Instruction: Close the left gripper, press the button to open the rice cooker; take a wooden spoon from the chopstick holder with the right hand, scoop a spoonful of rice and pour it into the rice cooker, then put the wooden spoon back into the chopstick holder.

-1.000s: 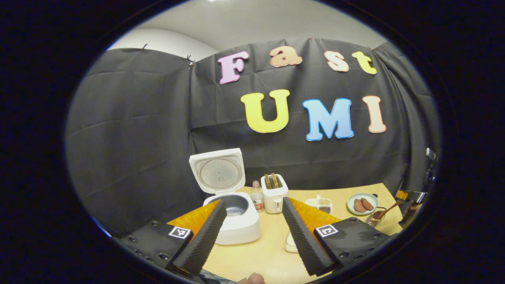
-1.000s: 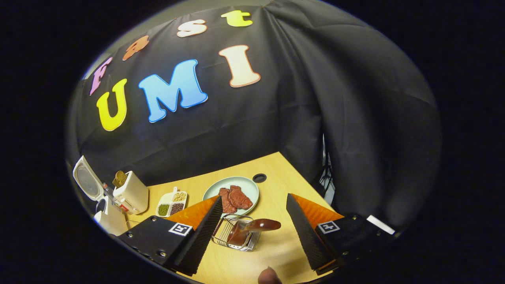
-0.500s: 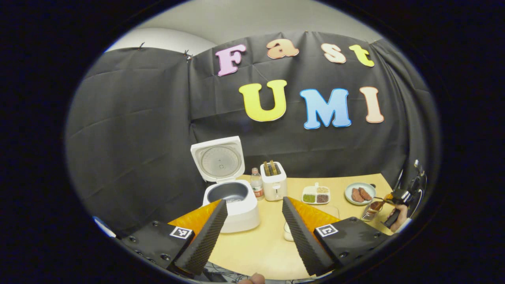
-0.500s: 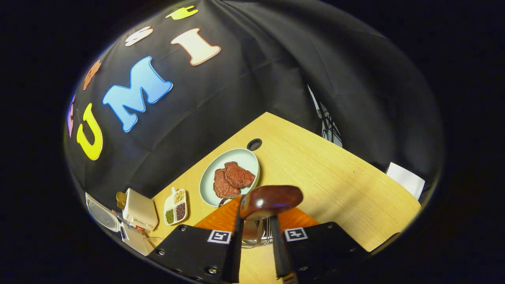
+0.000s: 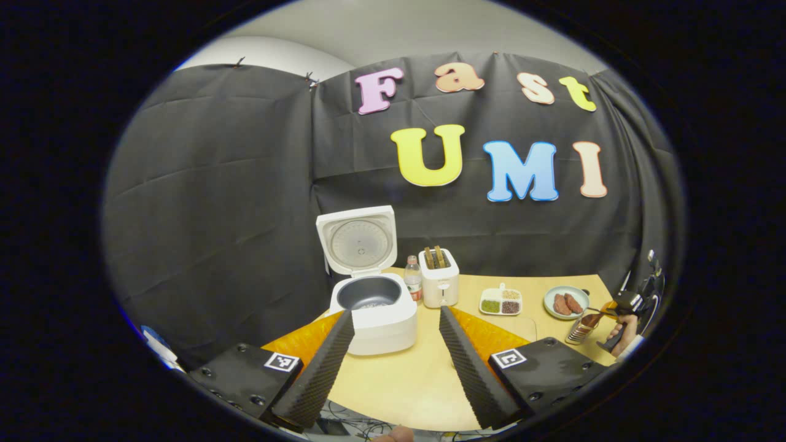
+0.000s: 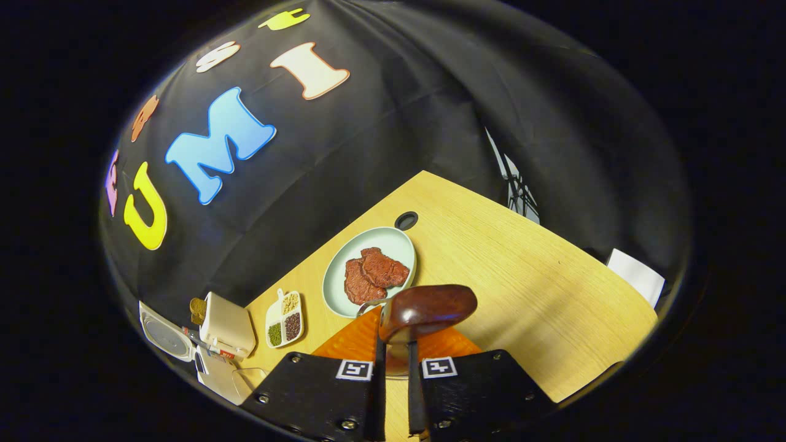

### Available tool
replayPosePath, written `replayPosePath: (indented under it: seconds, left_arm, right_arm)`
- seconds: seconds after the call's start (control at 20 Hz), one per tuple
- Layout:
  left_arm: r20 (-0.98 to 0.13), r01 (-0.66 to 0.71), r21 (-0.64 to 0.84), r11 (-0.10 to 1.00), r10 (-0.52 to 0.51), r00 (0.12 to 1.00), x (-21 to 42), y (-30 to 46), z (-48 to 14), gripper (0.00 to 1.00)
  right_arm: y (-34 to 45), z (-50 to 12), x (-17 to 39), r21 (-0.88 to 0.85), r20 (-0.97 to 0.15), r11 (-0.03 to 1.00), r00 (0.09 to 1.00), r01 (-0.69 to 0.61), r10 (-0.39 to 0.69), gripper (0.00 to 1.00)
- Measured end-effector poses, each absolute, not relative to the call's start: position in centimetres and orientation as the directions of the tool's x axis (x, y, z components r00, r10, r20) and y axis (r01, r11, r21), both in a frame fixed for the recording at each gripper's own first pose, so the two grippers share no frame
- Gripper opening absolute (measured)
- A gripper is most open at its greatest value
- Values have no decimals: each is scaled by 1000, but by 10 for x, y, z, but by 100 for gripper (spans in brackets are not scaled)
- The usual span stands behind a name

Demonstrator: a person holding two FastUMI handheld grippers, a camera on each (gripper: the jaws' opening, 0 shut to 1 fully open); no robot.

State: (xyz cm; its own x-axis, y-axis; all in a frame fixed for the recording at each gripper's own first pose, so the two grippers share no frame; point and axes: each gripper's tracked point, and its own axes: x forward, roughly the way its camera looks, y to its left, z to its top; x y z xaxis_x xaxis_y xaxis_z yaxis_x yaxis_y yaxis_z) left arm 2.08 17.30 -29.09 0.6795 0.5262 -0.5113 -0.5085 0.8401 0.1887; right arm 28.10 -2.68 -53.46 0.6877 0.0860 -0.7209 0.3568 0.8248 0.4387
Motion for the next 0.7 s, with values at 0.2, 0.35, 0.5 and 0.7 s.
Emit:
replayPosePath:
  seconds: [0.2,0.35,0.5,0.7]
  left_arm:
    - [-486,-525,146,839,523,701,8,192,-287,100]
    - [-475,-539,83,838,509,718,-2,212,-284,100]
    - [-441,-559,36,828,515,735,-19,244,-272,100]
    - [-407,-561,-33,827,502,763,-45,284,-263,94]
  right_arm:
    - [-18,-467,283,431,-658,861,747,271,94,15]
    - [15,-408,282,449,-605,875,783,184,145,15]
    - [67,-369,269,454,-583,886,785,100,210,15]
    - [135,-349,249,421,-574,907,776,6,261,15]
